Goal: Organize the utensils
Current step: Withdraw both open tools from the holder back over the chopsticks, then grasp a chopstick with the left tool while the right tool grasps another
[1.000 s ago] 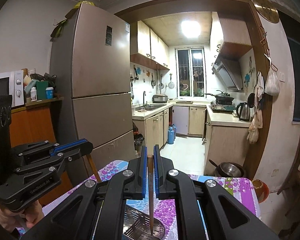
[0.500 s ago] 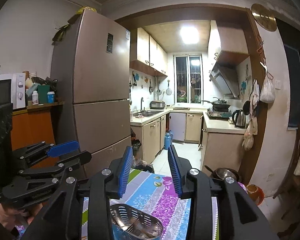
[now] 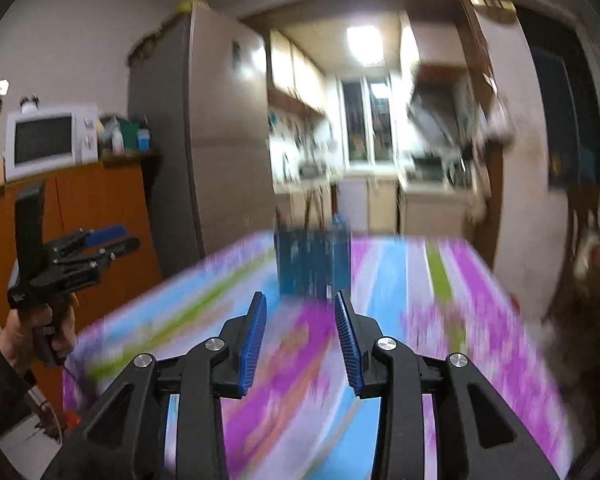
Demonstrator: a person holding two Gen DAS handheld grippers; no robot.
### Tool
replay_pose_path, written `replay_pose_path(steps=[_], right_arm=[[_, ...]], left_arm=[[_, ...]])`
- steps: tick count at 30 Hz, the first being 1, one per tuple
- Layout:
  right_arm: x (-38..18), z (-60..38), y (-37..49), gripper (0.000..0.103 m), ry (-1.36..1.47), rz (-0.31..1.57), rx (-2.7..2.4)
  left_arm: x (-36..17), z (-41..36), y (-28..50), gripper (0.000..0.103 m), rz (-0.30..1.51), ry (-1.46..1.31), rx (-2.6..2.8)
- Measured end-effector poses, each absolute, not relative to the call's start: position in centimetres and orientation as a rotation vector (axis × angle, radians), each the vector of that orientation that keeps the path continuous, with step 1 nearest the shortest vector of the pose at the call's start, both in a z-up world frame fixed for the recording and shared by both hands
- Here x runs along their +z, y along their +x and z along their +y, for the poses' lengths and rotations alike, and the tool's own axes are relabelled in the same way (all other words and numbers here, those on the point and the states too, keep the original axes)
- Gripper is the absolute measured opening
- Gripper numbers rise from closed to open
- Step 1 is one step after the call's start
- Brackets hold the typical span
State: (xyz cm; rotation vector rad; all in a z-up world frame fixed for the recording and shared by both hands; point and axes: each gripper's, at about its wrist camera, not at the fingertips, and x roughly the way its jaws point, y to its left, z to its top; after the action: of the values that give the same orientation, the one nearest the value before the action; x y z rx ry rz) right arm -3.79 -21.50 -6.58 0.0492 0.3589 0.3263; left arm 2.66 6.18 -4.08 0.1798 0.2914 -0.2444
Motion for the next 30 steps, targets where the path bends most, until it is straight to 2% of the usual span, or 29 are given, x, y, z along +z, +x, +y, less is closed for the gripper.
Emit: replay_pose_path(steps=[6, 13, 19, 30], right_arm=[[-11.8, -17.1, -5.5, 0.024, 0.033, 0.490, 0.395], [-13.4, -12.8, -5.5, 0.024, 0.009, 0.551, 0.433], [-13.7, -15.2, -8.2, 0.024, -0.037, 0.481, 0.301], [-14.6, -15.3, -7.9, 0.024, -0.022, 0.521, 0.268]], left_arm=[[-9.5, 6.5, 1.5, 0.055, 0.404, 0.092, -0.245], [-12.4, 6.5, 0.2, 0.055, 0.443, 0.112, -0.233], [-13.6, 4.9, -2.2, 0.055, 0.422, 0.153, -0.278], [-14.6, 1.9, -2.1, 0.055, 0.423, 0.154, -0.333]])
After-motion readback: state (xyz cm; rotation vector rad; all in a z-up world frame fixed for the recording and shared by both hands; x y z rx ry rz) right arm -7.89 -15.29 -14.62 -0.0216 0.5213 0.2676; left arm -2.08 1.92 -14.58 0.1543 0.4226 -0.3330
